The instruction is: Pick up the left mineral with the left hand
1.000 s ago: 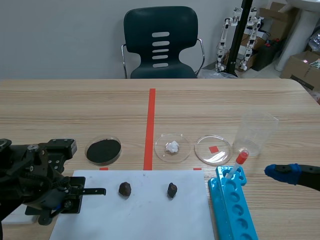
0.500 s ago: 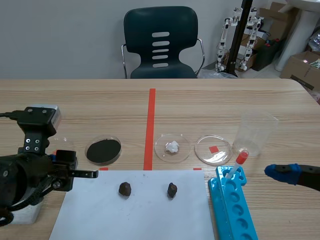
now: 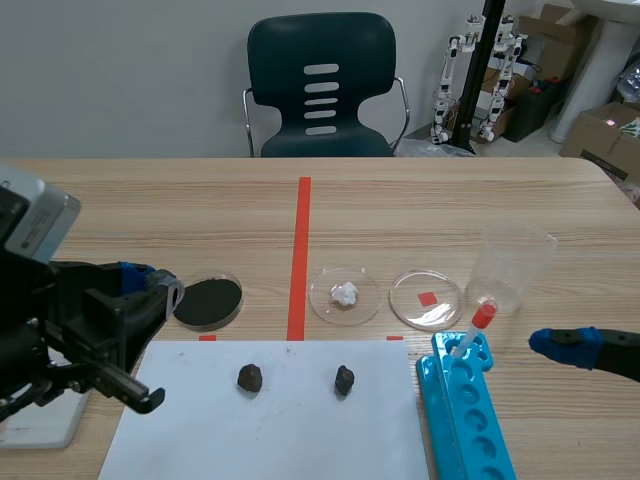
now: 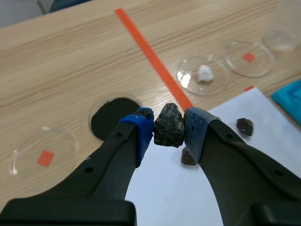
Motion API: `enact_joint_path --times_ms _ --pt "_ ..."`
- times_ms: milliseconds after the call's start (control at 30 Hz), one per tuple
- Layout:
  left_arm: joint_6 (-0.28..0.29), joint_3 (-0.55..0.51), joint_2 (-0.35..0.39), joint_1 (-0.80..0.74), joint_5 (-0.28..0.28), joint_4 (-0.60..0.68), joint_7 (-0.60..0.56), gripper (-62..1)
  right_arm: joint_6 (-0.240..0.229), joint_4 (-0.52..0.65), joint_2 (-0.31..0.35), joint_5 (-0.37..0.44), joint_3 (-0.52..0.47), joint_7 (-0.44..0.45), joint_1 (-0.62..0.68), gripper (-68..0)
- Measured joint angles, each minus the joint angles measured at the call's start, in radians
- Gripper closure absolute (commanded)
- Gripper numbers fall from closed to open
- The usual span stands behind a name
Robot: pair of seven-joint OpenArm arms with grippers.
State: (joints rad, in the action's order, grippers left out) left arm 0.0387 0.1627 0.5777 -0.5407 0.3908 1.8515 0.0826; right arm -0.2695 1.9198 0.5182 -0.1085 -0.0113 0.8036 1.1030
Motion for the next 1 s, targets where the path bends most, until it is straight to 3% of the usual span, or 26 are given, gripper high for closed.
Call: enact_joint_path --times_ms 100,200,333,433,1000 --pt "0.080 -0.051 0.023 -0.068 -0.027 0.044 -0.046 -11.6 0.000 0.000 0.000 0.000 0.000 0.000 0.000 -65.3" --pt "0.126 -0.088 0.042 -0.134 -0.031 0.079 -0.101 -11.6 0.000 0.000 0.000 0.000 0.000 0.000 0.000 -65.3" --pt "0.166 -0.133 0.046 -0.217 -0.127 0.097 -0.197 -11.6 0.000 0.000 0.000 0.000 0.000 0.000 0.000 -65.3" --pt "0.172 -0.152 0.046 -0.263 -0.167 0.097 -0.216 -11.6 0.000 0.000 0.000 0.000 0.000 0.000 0.000 -65.3" --pt "0.168 -0.194 0.045 -0.293 -0.181 0.097 -0.222 -11.6 0.000 0.000 0.000 0.000 0.000 0.000 0.000 -65.3"
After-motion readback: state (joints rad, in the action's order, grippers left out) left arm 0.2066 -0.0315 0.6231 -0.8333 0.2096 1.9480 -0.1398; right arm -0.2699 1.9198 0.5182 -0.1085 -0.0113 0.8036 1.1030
